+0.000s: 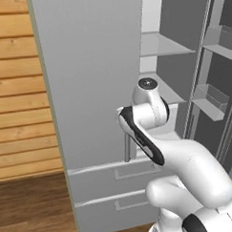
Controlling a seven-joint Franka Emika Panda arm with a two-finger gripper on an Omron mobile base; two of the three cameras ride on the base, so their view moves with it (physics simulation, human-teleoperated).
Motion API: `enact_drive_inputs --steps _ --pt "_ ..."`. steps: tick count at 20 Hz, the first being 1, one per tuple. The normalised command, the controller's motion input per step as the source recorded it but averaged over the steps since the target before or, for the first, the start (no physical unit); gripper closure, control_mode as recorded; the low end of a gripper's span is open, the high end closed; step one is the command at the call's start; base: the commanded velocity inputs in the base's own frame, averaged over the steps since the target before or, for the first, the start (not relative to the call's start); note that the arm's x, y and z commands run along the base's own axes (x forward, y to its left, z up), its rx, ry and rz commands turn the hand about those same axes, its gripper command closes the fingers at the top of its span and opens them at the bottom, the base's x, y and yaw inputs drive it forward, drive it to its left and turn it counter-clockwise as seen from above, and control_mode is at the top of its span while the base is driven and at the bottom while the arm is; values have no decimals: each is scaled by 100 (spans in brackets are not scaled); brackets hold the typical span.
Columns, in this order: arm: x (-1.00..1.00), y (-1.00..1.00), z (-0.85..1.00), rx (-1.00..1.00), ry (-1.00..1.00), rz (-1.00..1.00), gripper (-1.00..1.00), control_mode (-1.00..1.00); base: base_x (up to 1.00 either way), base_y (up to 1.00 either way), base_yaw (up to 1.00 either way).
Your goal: Take the strawberry from the fridge and place it on top of the pancake, located on the dining counter.
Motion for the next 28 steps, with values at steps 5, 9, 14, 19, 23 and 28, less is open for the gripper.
enact_drive_inputs --steps 5,9,14,19,23,28 --pt "46 2 -34 -4 0 -1 -100 -100 0 0 0" --pt "34 0 -26 -4 0 -1 -100 -100 0 0 0" --pt "24 0 -41 0 -2 0 -100 -100 0 0 0" --pt "35 0 -23 0 -4 0 -100 -100 0 0 0" --pt "42 1 -2 0 0 0 -100 -100 0 0 0" --pt "26 4 -32 0 -3 0 -100 -100 0 0 0"
